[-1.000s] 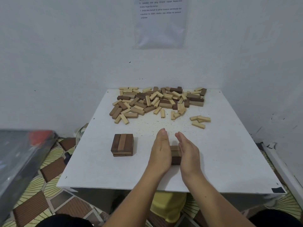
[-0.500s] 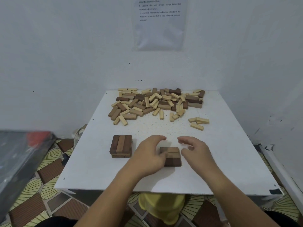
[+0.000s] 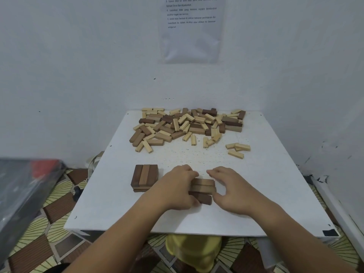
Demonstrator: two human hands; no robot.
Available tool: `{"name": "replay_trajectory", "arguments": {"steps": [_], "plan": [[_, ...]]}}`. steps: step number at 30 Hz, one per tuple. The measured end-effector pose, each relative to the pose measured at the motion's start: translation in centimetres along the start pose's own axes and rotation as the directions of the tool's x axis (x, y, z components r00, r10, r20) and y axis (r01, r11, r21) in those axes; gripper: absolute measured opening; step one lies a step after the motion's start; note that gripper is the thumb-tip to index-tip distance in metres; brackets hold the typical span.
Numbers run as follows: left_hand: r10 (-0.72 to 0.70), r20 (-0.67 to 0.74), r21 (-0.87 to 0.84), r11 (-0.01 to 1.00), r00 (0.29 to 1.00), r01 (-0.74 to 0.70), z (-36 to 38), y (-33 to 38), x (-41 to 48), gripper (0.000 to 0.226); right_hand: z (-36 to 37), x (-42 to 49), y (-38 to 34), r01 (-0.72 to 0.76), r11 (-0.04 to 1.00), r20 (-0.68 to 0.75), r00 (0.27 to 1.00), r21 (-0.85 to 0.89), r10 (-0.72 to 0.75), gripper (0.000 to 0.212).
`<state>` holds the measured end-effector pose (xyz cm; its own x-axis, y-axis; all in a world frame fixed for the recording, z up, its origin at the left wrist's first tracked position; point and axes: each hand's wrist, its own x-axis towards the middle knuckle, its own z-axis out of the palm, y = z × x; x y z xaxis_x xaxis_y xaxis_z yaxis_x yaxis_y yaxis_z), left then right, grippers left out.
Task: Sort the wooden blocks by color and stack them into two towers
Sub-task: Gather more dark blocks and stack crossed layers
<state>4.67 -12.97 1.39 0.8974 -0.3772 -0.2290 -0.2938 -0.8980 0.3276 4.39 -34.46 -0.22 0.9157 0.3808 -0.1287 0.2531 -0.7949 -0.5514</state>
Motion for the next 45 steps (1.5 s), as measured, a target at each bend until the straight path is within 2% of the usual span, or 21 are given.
{"name": "replay_trajectory", "arguments": {"steps": [3,5,11,19,25,27,29,32,35,38,41,45], "plan": [[-0.018,-0.002,-0.049,0.999,1.0,0.018,-0.4,-0.3,-0.5,0.078,0.6,-0.2,0.0,-0.016,0.997,-0.004,1.0,0.073,0.017,0.075],[-0.025,-0.003,-0.05,0.998,1.0,0.025,-0.6,-0.5,-0.8,0.085,0.9,-0.3,0.1,-0.007,0.998,0.019,1.0,0.058,0.006,0.079],[-0.041,-0.022,-0.015,0.999,0.999,0.041,-0.6,-0.1,-0.7,0.077,1.0,-0.5,0.4,-0.033,0.998,0.047,0.998,0.045,0.031,0.082],[-0.07,-0.011,-0.081,0.994,0.998,0.068,-0.6,0.4,-0.6,0.069,1.1,0.1,0.3,-0.028,0.999,-0.064,0.998,0.016,0.029,0.06],[-0.021,-0.026,-0.097,0.995,0.999,0.018,-0.7,-0.1,-0.4,0.085,1.0,-0.2,0.9,-0.045,0.994,-0.057,0.997,0.095,0.05,0.07],[0.006,-0.007,-0.162,0.987,1.0,-0.007,-0.6,0.2,-0.2,0.09,1.1,-0.3,0.7,-0.064,0.983,-0.105,0.991,0.174,0.083,0.069],[-0.015,-0.029,-0.312,0.95,0.999,0.005,-0.2,0.8,-0.1,0.083,1.6,-0.4,0.0,-0.078,0.919,-0.184,0.97,0.388,0.16,0.061],[-0.173,-0.194,-0.593,0.805,0.966,0.026,1.3,2.1,-0.2,0.06,2.9,-0.3,-1.3,-0.048,0.697,-0.239,0.921,0.715,0.309,0.047],[-0.373,-0.289,-0.795,0.606,0.882,-0.004,2.9,3.4,0.1,0.059,4.1,0.6,-2.3,0.024,0.522,-0.272,0.873,0.853,0.404,0.042],[-0.474,-0.273,-0.889,0.457,0.837,-0.031,3.9,4.3,0.7,0.071,4.8,1.7,-3.3,0.061,0.38,-0.248,0.849,0.923,0.467,0.042],[-0.487,-0.272,-0.902,0.43,0.83,-0.043,4.5,5.2,0.8,0.084,5.4,2.1,-4.0,0.059,0.351,-0.239,0.836,0.935,0.495,0.041],[-0.481,-0.254,-0.909,0.415,0.839,-0.038,4.9,5.3,0.8,0.085,5.4,2.4,-4.1,0.045,0.377,-0.239,0.84,0.925,0.486,0.034]]}}
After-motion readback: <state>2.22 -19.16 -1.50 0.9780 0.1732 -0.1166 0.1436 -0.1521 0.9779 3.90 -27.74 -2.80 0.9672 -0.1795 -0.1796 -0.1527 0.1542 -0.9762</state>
